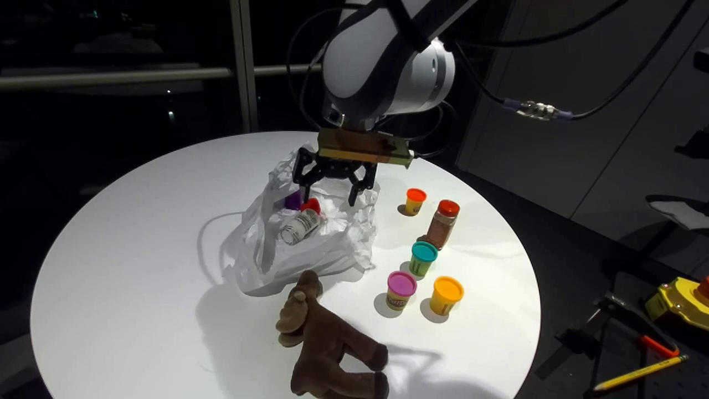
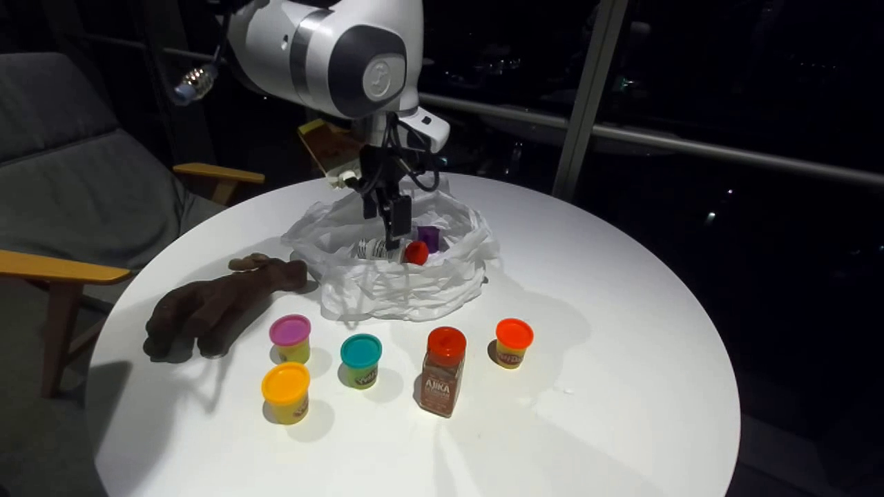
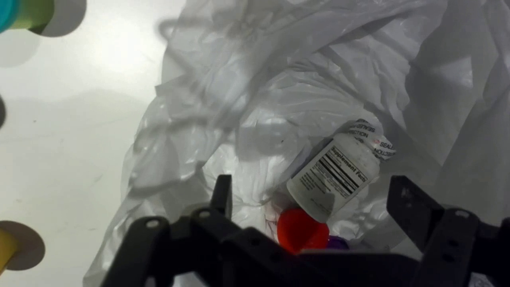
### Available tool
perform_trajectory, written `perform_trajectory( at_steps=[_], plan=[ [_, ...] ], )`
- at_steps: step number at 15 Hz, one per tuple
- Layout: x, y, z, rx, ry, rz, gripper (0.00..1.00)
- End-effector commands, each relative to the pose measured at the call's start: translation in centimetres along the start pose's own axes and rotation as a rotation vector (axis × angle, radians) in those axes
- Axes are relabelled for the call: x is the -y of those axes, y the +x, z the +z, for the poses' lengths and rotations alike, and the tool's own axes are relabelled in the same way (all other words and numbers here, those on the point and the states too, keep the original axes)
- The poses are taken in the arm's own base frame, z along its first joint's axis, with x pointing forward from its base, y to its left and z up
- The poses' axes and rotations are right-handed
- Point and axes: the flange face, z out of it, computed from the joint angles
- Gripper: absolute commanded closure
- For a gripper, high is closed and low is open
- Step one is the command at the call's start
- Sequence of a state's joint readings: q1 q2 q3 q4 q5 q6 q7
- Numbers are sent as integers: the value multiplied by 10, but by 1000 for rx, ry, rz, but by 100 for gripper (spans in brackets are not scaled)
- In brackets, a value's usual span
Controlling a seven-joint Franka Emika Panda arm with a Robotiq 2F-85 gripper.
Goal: Take the containers, deer plush toy and red ball out of the white plastic bag
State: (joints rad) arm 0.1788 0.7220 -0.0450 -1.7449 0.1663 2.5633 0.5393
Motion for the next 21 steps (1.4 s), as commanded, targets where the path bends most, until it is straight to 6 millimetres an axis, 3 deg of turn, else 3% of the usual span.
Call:
perform_trajectory(
  at_steps=[1,5,12,13,15,19,21],
  plan=[
    [19,21,31,16,10,54,0],
    [27,37,57,-5,7,93,0],
    [43,54,76,-24,17,140,0],
    [44,55,78,-23,13,146,25],
    [44,59,78,-24,7,159,34],
    [47,61,71,-37,2,164,66],
    [51,61,61,-51,10,162,69]
  ],
)
